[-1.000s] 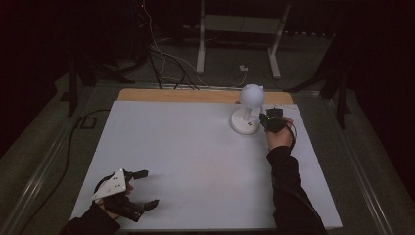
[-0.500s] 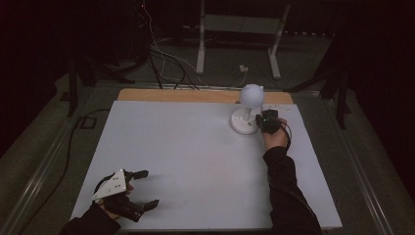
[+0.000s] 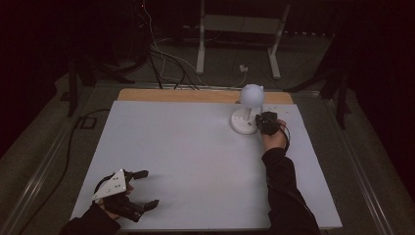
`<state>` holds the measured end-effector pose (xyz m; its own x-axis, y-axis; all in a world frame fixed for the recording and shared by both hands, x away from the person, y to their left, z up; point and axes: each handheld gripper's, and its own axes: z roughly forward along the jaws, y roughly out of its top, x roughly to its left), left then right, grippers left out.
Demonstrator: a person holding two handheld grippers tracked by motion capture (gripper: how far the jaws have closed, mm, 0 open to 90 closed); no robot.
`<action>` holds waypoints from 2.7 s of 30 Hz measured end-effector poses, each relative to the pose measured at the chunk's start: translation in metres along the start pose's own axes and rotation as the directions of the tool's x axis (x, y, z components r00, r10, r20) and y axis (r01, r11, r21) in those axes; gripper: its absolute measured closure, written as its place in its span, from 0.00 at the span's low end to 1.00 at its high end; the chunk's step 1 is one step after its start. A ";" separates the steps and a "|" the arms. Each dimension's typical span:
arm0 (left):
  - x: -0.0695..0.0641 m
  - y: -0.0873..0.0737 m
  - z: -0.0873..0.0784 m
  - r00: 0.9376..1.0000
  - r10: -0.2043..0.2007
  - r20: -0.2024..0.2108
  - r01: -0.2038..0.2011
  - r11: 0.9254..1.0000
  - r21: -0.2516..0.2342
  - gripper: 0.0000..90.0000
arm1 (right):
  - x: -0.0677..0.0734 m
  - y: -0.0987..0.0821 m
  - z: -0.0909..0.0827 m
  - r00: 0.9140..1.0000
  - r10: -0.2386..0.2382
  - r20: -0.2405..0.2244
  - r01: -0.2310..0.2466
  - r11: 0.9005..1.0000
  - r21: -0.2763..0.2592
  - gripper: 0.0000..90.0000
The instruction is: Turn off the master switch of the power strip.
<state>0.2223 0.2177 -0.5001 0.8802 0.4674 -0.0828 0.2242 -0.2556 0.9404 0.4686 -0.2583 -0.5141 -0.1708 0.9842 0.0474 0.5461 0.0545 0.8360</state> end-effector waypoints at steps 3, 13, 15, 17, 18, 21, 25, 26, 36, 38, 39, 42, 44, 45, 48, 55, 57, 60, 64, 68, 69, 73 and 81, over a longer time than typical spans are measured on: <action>0.000 0.000 0.000 1.000 0.000 0.002 0.000 1.000 0.001 0.00 | 0.002 0.000 0.001 1.000 -0.024 -0.004 0.024 1.000 0.006 1.00; 0.000 0.000 0.000 1.000 0.002 0.002 -0.002 1.000 0.001 0.01 | 0.003 -0.004 0.003 0.998 -0.067 -0.001 0.067 0.998 -0.015 1.00; -0.001 0.000 0.000 1.000 0.003 0.002 -0.003 1.000 0.001 0.00 | 0.002 -0.003 0.003 0.998 -0.058 -0.009 0.058 0.998 -0.013 1.00; 0.000 0.000 0.000 1.000 0.003 0.002 -0.003 1.000 0.002 0.01 | 0.002 -0.004 0.002 0.998 -0.067 -0.005 0.067 0.998 -0.014 1.00; -0.001 0.000 0.000 1.000 0.003 0.002 -0.003 1.000 0.003 0.01 | 0.002 -0.004 0.002 0.998 -0.069 -0.005 0.069 0.998 -0.014 1.00; -0.001 0.000 0.000 1.000 0.003 0.002 -0.003 1.000 0.004 0.01 | 0.003 -0.004 0.002 0.997 -0.078 -0.002 0.078 0.997 -0.015 1.00; 0.000 0.000 0.000 1.000 0.004 0.001 -0.004 1.000 0.004 0.01 | 0.005 -0.003 0.002 0.997 -0.083 0.008 0.083 0.997 -0.007 1.00; 0.000 0.000 0.000 1.000 0.004 0.002 -0.004 1.000 0.005 0.01 | 0.005 -0.003 0.002 0.997 -0.083 0.008 0.083 0.997 -0.007 1.00; 0.000 0.000 0.000 1.000 0.004 0.002 -0.004 1.000 0.004 0.00 | 0.006 -0.003 0.001 0.996 -0.090 0.031 0.090 0.996 0.001 1.00; 0.000 0.000 0.000 1.000 0.004 0.003 -0.004 1.000 0.005 0.01 | 0.005 -0.002 0.001 0.996 -0.088 0.021 0.088 0.996 0.011 1.00; 0.000 0.000 0.001 1.000 0.005 0.003 -0.005 1.000 0.007 0.00 | 0.004 -0.001 0.001 0.996 -0.092 0.017 0.092 0.996 0.016 1.00; -0.001 0.000 0.000 1.000 0.005 0.003 -0.005 1.000 0.006 0.00 | 0.004 0.000 0.001 0.996 -0.093 0.015 0.093 0.995 0.022 1.00; 0.000 0.000 0.000 1.000 0.004 0.002 -0.004 1.000 0.006 0.00 | 0.004 0.000 0.001 0.996 -0.092 0.013 0.091 0.995 0.028 1.00; 0.000 0.000 0.000 1.000 0.004 0.003 -0.005 1.000 0.006 0.01 | 0.003 0.000 0.001 0.996 -0.090 0.010 0.090 0.996 0.030 1.00; -0.001 0.000 0.001 1.000 0.005 0.003 -0.005 1.000 0.006 0.01 | 0.003 0.002 0.002 0.996 -0.094 0.010 0.093 0.994 0.047 1.00; 0.000 0.000 0.001 1.000 0.005 0.002 -0.005 1.000 0.006 0.01 | 0.002 0.001 0.002 0.996 -0.093 0.003 0.093 0.995 0.037 1.00; 0.000 0.000 0.001 1.000 0.004 0.001 -0.004 1.000 0.006 0.00 | 0.003 0.001 0.002 0.995 -0.103 0.007 0.102 0.994 0.034 1.00; 0.000 0.000 0.001 1.000 0.004 0.000 -0.004 1.000 0.006 0.00 | 0.004 0.001 0.002 0.994 -0.112 0.012 0.111 0.993 0.042 1.00; 0.000 0.000 0.000 1.000 0.005 0.000 -0.005 1.000 0.005 0.01 | 0.005 0.000 0.002 0.993 -0.115 0.017 0.114 0.993 0.033 1.00; 0.001 0.000 0.000 1.000 -0.002 -0.003 0.002 1.000 -0.001 0.00 | 0.004 -0.003 -0.002 0.997 -0.078 -0.020 0.077 0.997 -0.020 1.00; 0.001 0.000 0.000 1.000 -0.003 -0.002 0.003 1.000 -0.001 0.01 | 0.003 -0.004 -0.002 0.998 -0.058 -0.012 0.058 0.998 -0.027 1.00; 0.001 0.000 0.000 1.000 -0.004 -0.001 0.004 1.000 0.001 0.00 | 0.001 0.000 -0.006 1.000 -0.005 -0.005 0.005 0.998 -0.068 1.00; 0.001 0.000 -0.001 1.000 0.000 -0.001 0.000 1.000 -0.003 0.00 | 0.000 0.006 -0.014 1.000 -0.010 0.004 0.010 0.997 -0.072 1.00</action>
<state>0.2227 0.2186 -0.4999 0.8797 0.4683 -0.0822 0.2228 -0.2534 0.9414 0.4604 -0.2602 -0.5016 -0.1731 0.9842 0.0374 0.4841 0.0519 0.8735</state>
